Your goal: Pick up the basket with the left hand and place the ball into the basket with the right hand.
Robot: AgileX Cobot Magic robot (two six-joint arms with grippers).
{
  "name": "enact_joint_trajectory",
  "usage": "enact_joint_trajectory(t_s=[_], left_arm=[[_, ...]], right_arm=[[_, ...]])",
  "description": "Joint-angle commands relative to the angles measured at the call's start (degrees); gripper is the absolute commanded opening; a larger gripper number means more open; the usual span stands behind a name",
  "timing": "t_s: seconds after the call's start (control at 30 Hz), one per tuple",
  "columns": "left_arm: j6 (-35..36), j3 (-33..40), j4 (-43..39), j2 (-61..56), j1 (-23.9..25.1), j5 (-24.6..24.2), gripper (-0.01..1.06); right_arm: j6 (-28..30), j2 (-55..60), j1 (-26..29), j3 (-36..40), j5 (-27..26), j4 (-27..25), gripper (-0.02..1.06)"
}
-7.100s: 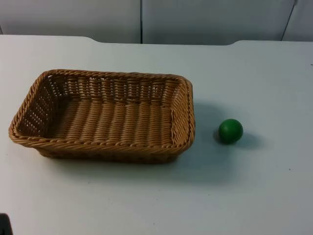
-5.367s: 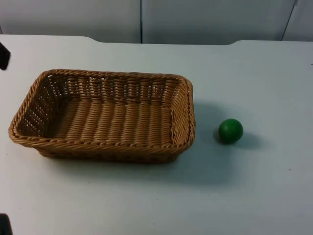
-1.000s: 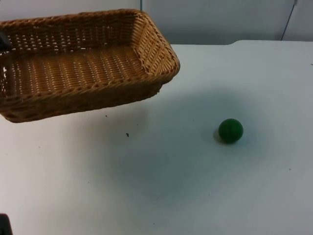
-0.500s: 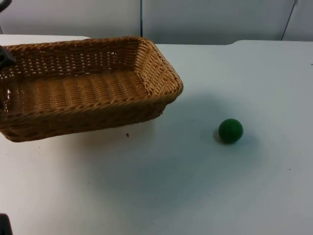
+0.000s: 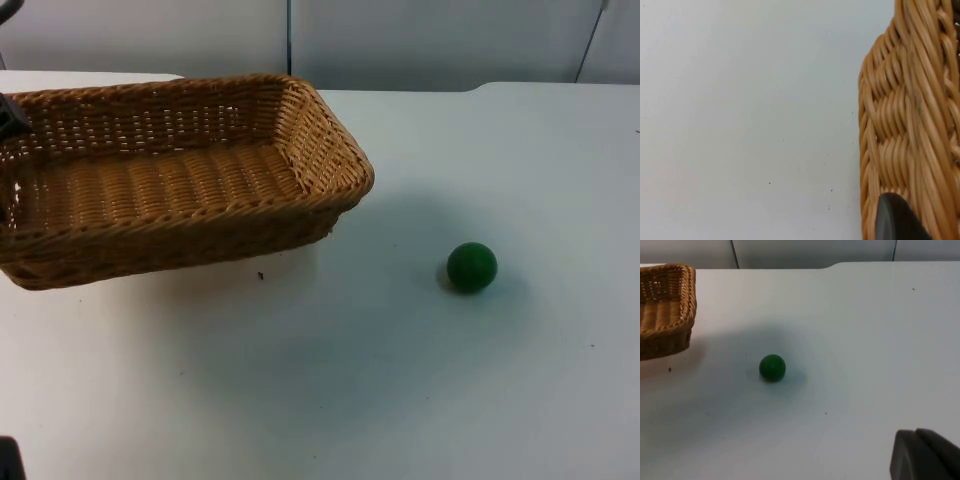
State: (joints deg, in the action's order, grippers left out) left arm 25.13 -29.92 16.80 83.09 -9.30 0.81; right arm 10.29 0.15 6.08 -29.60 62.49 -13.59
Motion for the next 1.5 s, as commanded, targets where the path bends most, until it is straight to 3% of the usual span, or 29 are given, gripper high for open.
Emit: enact_joint_trajectory(t_s=[0.0, 0.97, 1.17, 1.27, 1.47], left_arm=[[0.8, 0.1, 0.9, -0.8, 0.2, 1.8, 0.00], [0.8, 0.1, 0.9, -0.8, 0.2, 2.0, 0.00], [0.8, 0.1, 0.9, -0.8, 0.2, 2.0, 0.00], [0.8, 0.1, 0.9, -0.8, 0.2, 2.0, 0.00], [0.8, 0.1, 0.9, -0.8, 0.2, 2.2, 0.00]], right_arm=[[0.1, -0.1, 0.2, 0.1, -0.2, -0.3, 0.00], [0.1, 0.3, 0.1, 0.0, -1.6, -2.5, 0.00], [-1.3, 15.9, 0.1, -1.2, -5.8, 2.0, 0.00], [-1.3, 30.8, 0.1, -3.4, -10.7, 4.7, 0.00], [-4.4, 47.0, 0.0, -7.0, -18.3, 6.4, 0.00]])
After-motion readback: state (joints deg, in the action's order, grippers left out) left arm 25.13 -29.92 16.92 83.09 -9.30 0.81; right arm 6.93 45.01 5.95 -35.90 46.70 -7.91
